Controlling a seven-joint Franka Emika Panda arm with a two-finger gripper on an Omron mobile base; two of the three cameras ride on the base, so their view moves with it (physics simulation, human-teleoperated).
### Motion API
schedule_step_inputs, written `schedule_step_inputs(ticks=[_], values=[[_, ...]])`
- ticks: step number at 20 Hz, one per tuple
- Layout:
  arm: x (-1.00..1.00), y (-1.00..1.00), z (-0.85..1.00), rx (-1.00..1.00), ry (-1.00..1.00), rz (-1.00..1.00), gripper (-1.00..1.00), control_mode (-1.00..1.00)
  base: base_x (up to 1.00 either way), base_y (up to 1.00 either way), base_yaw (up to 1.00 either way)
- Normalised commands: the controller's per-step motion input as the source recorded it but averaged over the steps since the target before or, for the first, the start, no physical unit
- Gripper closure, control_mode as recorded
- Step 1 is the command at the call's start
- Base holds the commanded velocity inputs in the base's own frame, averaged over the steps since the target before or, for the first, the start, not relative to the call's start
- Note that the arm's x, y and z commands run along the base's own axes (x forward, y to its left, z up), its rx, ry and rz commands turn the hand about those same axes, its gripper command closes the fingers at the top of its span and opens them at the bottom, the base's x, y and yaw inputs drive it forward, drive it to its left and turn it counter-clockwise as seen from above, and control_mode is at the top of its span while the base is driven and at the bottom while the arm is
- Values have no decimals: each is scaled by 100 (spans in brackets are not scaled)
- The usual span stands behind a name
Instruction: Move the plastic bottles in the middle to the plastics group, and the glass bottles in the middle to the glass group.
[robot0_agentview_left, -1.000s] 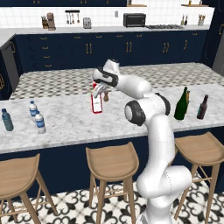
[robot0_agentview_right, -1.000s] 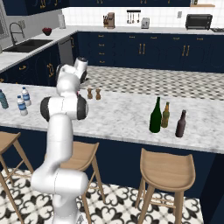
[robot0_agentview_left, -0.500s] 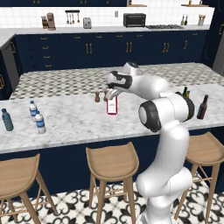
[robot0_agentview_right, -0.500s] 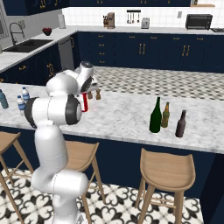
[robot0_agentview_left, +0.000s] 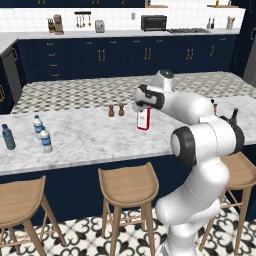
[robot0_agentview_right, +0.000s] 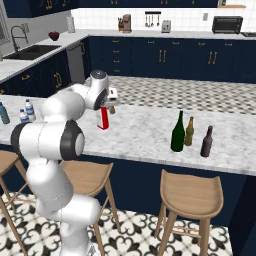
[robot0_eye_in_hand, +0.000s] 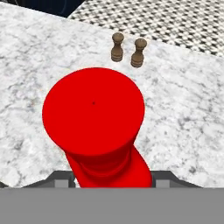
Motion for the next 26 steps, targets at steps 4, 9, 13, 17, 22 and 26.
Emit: schedule_step_inputs(ticks=[4, 9, 13, 17, 22, 26], values=[[-22, -49, 4, 0, 4, -28, 100, -100, 0, 0, 0], [-28, -45, -4, 0, -2, -17, 100, -100, 0, 0, 0], [-15, -73, 2, 9, -3, -19, 100, -100, 0, 0, 0], [-8, -84, 4, 9, 0, -25, 100, -100, 0, 0, 0], [-5, -90, 8, 7, 0, -27, 100, -100, 0, 0, 0], [-1, -52, 7, 0, 0, -22, 100, -100, 0, 0, 0]])
